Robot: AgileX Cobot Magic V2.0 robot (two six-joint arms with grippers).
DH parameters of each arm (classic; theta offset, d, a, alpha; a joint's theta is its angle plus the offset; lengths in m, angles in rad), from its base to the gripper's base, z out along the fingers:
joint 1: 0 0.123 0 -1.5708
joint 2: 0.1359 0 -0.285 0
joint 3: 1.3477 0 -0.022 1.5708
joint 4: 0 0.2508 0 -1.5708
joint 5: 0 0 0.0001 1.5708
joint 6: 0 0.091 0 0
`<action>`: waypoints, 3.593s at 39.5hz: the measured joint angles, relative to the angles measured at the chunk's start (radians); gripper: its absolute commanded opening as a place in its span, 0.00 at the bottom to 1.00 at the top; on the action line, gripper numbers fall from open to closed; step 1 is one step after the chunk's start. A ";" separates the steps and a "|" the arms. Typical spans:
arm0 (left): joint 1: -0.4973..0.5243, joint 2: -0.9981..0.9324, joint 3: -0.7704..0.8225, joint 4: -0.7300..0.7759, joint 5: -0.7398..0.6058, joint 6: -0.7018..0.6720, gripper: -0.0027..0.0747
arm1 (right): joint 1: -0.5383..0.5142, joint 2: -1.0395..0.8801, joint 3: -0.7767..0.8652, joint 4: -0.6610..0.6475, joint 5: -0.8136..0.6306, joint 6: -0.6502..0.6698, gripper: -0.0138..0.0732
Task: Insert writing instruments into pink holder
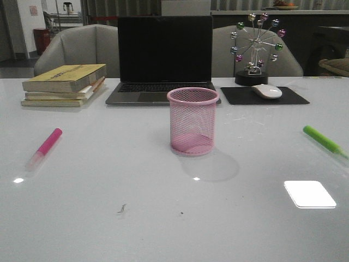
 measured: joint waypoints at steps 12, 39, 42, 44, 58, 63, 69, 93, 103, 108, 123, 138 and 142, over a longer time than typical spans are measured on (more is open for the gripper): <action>0.000 0.062 0.000 0.000 -0.016 0.000 0.15 | 0.000 0.020 0.000 0.035 0.031 0.000 0.20; 0.000 0.062 0.000 0.000 -0.037 0.000 0.15 | 0.000 0.020 0.000 0.101 0.035 0.000 0.64; 0.000 0.062 0.000 -0.003 -0.037 0.000 0.15 | 0.000 0.020 0.000 0.101 0.035 0.000 0.64; 0.000 0.062 0.000 -0.004 -0.037 0.000 0.15 | 0.000 0.020 0.000 0.101 0.035 0.000 0.64; 0.000 0.062 0.000 -0.006 -0.037 0.000 0.31 | 0.000 0.020 0.000 0.101 0.035 0.000 0.64; 0.000 0.062 0.000 -0.006 -0.033 0.000 0.51 | 0.000 0.020 0.000 0.101 0.035 0.000 0.64; 0.000 0.062 0.000 -0.006 -0.033 0.000 0.58 | 0.000 0.020 0.000 0.101 0.037 0.000 0.64; 0.000 0.062 0.000 -0.008 -0.031 0.000 0.49 | 0.000 0.119 -0.118 0.102 0.233 0.000 0.64; 0.000 0.062 0.000 -0.008 -0.031 0.000 0.41 | 0.000 0.422 -0.333 0.103 0.381 0.000 0.64; 0.000 0.062 0.000 -0.008 -0.031 0.000 0.36 | -0.004 0.582 -0.465 0.105 0.445 0.000 0.64; 0.000 0.062 0.000 -0.008 -0.031 0.000 0.22 | -0.045 0.981 -0.793 0.105 0.558 0.000 0.64; 0.000 0.062 0.000 -0.008 -0.031 0.000 0.15 | -0.046 1.206 -0.844 0.157 0.582 -0.017 0.64; 0.000 0.062 0.000 -0.008 -0.031 0.000 0.15 | -0.046 1.244 -0.844 0.157 0.574 -0.017 0.64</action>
